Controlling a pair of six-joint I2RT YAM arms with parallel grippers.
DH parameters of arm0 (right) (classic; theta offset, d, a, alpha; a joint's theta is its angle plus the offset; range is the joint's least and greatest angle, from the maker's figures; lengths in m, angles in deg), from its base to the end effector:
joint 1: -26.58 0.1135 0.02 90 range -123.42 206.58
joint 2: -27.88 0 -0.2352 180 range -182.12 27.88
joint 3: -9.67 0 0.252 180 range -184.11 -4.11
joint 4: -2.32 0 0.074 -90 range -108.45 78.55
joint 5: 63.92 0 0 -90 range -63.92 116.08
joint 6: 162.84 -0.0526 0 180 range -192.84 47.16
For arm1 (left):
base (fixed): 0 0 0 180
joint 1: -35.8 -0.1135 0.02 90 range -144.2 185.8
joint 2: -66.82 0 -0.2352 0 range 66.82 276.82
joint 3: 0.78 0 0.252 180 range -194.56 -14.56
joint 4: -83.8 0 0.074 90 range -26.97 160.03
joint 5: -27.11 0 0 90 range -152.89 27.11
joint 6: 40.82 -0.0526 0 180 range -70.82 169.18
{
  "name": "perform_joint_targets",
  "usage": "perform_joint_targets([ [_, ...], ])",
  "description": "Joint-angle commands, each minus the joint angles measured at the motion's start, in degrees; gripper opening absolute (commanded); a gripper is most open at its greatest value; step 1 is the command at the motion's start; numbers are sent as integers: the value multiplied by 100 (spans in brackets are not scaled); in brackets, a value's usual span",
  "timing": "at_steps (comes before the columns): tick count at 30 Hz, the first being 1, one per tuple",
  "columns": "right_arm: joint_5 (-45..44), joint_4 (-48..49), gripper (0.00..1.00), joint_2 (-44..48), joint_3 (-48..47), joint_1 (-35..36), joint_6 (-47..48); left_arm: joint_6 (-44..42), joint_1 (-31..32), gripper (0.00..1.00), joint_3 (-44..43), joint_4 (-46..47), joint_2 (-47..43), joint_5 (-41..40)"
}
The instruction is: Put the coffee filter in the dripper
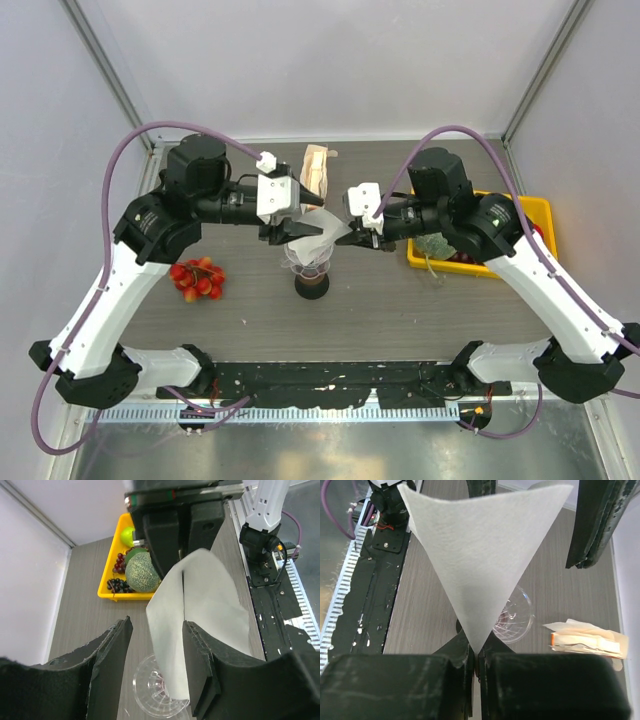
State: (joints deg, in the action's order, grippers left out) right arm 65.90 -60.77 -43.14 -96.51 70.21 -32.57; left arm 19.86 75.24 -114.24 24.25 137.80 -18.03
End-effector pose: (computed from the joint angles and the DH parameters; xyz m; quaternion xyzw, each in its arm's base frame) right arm 0.1581 0.1973 0.4274 -0.6691 0.4818 0.3059 0.4760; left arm 0.1584 -0.1783 0.4734 0.6069 0.4855 -0.3541 0.5202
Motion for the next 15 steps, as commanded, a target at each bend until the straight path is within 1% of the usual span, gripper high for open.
perform_joint_targets([
  [1,202,-420,9,-166,-313,-4,60,-889,213,52,-245,-317,56,-161],
  [11,510,-1255,10,-649,-779,-4,112,-1919,591,40,-183,-721,83,-461],
  [13,554,-1317,10,-702,-850,4,95,-1972,635,36,-140,-731,83,-478],
  [15,545,-1343,11,-720,-920,-4,104,-1963,644,28,-113,-739,65,-452],
])
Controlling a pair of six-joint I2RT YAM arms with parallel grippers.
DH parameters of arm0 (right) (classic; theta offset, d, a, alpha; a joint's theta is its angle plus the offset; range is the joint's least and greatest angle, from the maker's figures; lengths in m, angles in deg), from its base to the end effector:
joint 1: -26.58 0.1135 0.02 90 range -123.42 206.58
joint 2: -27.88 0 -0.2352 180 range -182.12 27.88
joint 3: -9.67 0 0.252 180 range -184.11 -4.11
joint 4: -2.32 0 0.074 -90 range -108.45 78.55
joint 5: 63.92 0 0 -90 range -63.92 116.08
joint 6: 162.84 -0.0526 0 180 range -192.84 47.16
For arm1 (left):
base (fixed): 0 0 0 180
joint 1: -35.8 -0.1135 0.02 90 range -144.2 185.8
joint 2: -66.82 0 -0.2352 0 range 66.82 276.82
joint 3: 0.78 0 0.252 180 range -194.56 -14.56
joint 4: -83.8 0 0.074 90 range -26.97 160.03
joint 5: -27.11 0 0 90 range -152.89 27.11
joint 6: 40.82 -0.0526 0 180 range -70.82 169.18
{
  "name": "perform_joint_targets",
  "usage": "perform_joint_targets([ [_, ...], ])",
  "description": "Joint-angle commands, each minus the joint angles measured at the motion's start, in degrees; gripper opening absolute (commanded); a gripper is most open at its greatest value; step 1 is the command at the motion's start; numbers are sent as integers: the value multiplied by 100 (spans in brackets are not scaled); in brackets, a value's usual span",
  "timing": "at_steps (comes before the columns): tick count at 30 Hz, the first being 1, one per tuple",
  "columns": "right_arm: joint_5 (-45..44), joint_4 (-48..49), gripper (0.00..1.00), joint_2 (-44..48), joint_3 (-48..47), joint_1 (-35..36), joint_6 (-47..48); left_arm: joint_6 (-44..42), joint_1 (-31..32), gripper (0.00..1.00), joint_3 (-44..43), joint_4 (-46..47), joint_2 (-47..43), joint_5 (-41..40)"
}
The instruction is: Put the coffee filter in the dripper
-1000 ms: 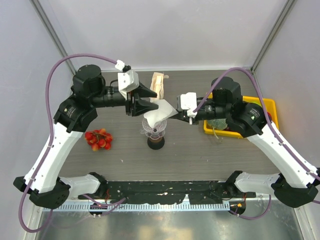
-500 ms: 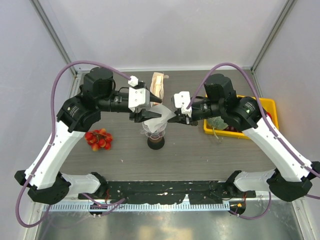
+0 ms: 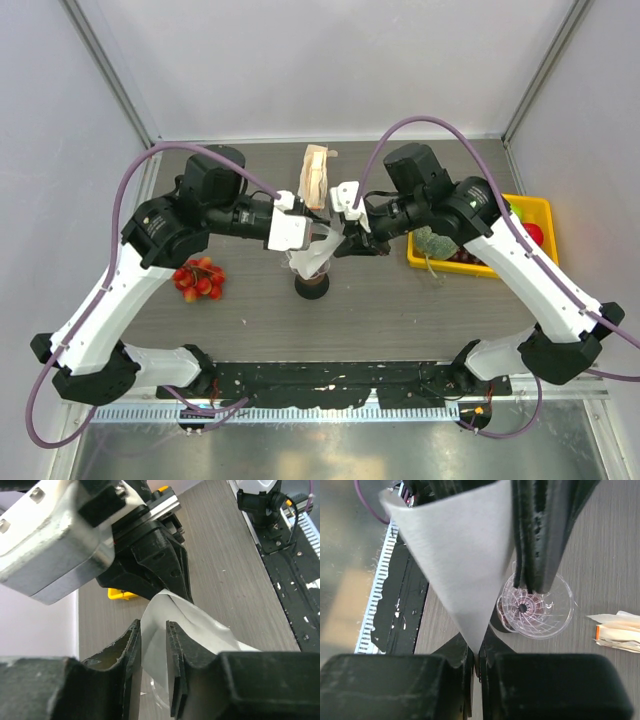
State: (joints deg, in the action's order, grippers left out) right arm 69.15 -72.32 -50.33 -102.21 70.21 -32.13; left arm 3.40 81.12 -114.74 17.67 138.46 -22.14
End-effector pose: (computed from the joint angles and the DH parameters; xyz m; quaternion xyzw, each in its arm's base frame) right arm 0.1682 0.2099 0.4097 -0.6811 0.5250 0.3437 0.3773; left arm 0.1418 -0.1922 0.4604 0.6938 0.4143 -0.2896 0.5130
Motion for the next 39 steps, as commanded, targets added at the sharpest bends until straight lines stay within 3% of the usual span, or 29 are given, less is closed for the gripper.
perform_joint_targets([
  [1,219,-198,14,-1,-393,-4,86,-300,56,23,-46,-82,-1,-58],
  [2,193,-189,15,17,-394,-4,95,-222,56,16,-37,-73,-1,-85],
  [4,53,-93,39,96,-385,-4,78,146,56,0,-19,6,8,-233],
  [5,-95,-23,47,157,-376,-22,78,392,38,0,-10,67,0,-313],
  [6,-158,12,63,192,-367,-48,78,629,-14,0,-10,94,8,-305],
  [7,-272,109,71,297,-315,-118,78,945,-101,0,-28,146,26,-226],
  [8,-334,284,95,376,-254,-180,69,1366,-215,0,-54,251,35,-147],
  [15,-949,2357,95,1651,1343,-593,-72,4337,-910,0,-282,1306,394,520],
  [18,-1230,3175,95,1880,1742,-576,50,5173,-1051,0,-493,1465,579,802],
  [25,-1196,2949,96,1546,1382,-532,947,5913,-1087,0,-687,1500,764,1127],
  [32,-1213,2685,100,1449,1338,-348,1633,6090,-1122,0,-634,1571,738,1260],
  [39,-1301,2825,69,1520,1355,-268,1669,6169,-1131,0,-625,1501,799,1163],
])
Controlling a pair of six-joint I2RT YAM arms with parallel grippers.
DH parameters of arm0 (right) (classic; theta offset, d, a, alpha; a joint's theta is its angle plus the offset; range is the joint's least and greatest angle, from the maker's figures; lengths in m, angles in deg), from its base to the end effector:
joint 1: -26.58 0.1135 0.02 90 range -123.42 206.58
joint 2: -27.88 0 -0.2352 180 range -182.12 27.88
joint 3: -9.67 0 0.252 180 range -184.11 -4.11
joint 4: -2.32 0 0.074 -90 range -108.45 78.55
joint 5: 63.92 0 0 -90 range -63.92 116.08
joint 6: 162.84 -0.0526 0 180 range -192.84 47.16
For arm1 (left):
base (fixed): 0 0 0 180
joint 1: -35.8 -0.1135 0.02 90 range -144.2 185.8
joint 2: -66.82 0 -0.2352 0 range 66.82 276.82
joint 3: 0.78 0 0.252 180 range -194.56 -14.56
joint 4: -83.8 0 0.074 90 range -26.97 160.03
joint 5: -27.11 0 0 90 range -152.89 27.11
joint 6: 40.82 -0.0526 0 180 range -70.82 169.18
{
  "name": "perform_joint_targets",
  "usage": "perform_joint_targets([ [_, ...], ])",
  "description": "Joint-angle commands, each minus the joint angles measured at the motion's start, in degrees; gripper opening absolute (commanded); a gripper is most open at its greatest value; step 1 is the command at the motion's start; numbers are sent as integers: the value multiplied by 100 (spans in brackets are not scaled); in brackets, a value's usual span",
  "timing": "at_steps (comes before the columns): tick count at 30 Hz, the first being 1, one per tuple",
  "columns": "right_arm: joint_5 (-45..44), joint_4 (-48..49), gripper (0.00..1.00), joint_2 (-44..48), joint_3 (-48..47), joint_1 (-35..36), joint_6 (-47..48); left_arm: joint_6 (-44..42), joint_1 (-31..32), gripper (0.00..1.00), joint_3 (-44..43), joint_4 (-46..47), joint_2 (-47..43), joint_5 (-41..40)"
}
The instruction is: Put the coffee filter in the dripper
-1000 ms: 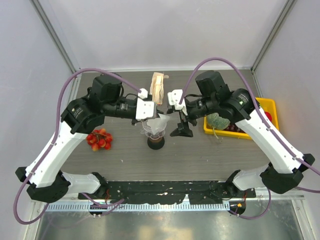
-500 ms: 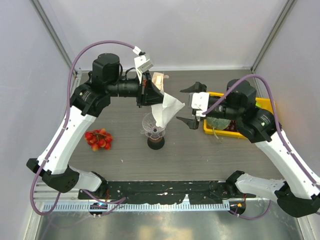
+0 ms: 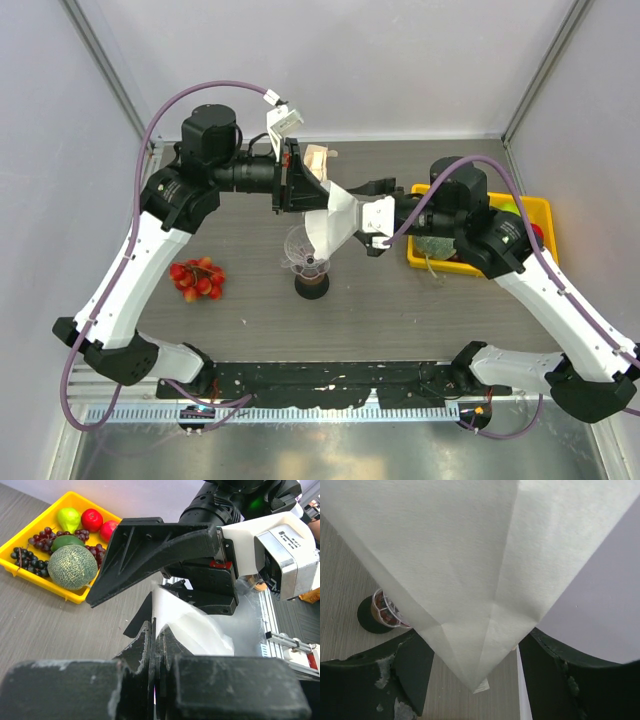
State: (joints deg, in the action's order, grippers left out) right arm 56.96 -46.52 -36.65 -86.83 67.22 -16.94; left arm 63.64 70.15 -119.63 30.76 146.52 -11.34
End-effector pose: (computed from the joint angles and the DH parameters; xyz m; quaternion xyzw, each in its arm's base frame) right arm 0.1696 0.1811 0.4247 -0.6833 0.3970 0.1357 0.5975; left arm 0.2054 -0.1903 0.4784 0.3865 0.6521 -0.5412 0.3640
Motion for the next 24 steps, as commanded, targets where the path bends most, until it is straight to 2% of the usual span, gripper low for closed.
perform_joint_targets([
  [1,-81,238,66,152,-209,31,141,145,-51,0,-136,191,-7,83],
  [3,-73,202,54,160,-201,31,132,136,-51,0,-127,182,1,74],
  [10,-29,44,40,195,-219,23,35,22,-77,0,-110,165,10,74],
  [13,50,0,30,204,-218,31,-17,-136,-69,0,-39,156,-25,74],
  [15,112,-70,29,204,-227,31,-18,-259,-69,0,-4,147,-42,83],
  [16,129,-61,31,196,-227,23,-26,-312,-69,0,-13,130,-51,83],
  [18,147,-70,51,204,-219,31,-96,-330,-77,0,-4,112,-60,101],
  [19,130,-70,68,204,-218,40,-158,-347,-69,0,13,130,-69,153],
  [20,103,-79,77,196,-218,31,-193,-321,-77,0,14,138,-86,162],
  [22,42,-193,82,178,-288,31,-263,-242,-112,0,75,234,-112,163],
  [24,-72,-307,82,160,-411,31,-500,82,-252,0,267,567,-183,6],
])
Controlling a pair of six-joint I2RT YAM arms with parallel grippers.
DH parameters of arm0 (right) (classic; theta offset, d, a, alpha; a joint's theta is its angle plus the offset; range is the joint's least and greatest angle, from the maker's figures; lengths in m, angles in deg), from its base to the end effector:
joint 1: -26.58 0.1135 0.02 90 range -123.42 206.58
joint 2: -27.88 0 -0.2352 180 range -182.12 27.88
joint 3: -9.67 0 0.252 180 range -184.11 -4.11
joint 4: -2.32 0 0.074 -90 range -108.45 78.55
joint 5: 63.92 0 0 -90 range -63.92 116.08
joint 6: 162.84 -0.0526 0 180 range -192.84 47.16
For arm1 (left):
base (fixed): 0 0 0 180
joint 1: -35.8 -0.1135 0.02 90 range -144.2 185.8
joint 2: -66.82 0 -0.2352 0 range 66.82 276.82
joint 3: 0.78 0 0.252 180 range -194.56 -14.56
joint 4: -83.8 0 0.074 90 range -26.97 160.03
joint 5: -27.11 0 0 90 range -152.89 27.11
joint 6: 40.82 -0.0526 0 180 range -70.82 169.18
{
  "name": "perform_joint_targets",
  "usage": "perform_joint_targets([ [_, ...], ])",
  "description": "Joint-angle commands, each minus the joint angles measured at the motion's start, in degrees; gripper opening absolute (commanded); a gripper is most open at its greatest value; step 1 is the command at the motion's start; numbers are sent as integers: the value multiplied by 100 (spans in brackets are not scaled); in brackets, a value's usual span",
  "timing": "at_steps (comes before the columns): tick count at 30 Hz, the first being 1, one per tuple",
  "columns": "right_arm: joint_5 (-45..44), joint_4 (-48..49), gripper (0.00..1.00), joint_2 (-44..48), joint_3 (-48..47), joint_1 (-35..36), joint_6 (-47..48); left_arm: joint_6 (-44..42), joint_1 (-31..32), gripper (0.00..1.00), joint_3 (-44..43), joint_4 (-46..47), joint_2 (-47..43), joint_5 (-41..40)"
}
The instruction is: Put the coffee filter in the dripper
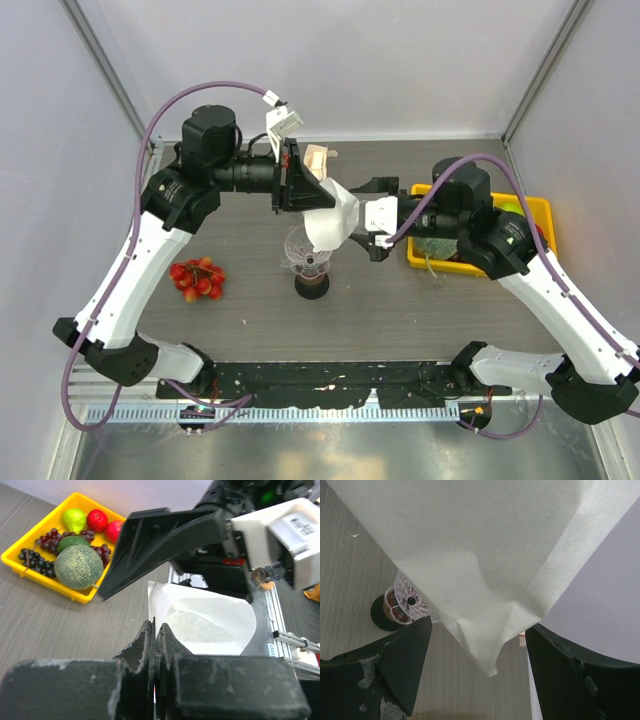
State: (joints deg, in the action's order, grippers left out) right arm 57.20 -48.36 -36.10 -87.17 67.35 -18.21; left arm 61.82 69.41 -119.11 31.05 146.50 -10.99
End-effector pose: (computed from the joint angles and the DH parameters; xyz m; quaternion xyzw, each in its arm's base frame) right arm 0.1654 0.1785 0.4252 -0.6821 0.4071 0.1467 0.5895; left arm 0.2085 -0.1883 0.4764 0.3936 0.6482 -0.5345 0.3730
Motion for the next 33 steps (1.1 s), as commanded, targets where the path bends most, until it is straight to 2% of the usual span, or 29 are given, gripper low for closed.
perform_joint_targets([
  [1,-175,-150,82,97,-455,18,-670,300,-231,0,216,532,-216,-431],
  [2,-237,-142,84,106,-482,10,-838,300,-266,0,181,523,-225,-827],
  [5,-825,138,89,106,-570,-8,-2226,370,-276,0,207,505,-356,-2417],
  [8,-1912,901,95,281,-404,-43,-3718,397,-232,0,347,672,-444,-3395],
  [9,-2099,1070,99,334,-334,-43,-3906,388,-188,0,383,733,-462,-3597],
  [10,-2492,1419,95,404,-307,-43,-4256,379,-75,0,374,717,-445,-4078],
  [13,-2891,2029,96,387,-446,-43,-4610,177,330,0,33,515,-252,-5135],
  [14,-2987,2099,96,230,-586,-35,-4767,212,435,0,-56,523,-182,-5529],
  [18,-3454,1767,96,-376,-1413,18,-5242,334,726,0,-363,716,3,-6243],
  [21,-3394,1713,96,-597,-1677,62,-5454,519,796,0,-557,822,144,-6604],
  [24,-3454,1993,95,-527,-1485,220,-5367,590,876,0,-777,909,250,-7017],
  [29,-4515,2187,95,-720,-1405,738,-4542,669,1086,0,-953,1042,364,-7352],
  [33,-5279,2249,96,-1027,-1467,871,-3988,844,1245,0,-1014,1059,417,-7449],
])
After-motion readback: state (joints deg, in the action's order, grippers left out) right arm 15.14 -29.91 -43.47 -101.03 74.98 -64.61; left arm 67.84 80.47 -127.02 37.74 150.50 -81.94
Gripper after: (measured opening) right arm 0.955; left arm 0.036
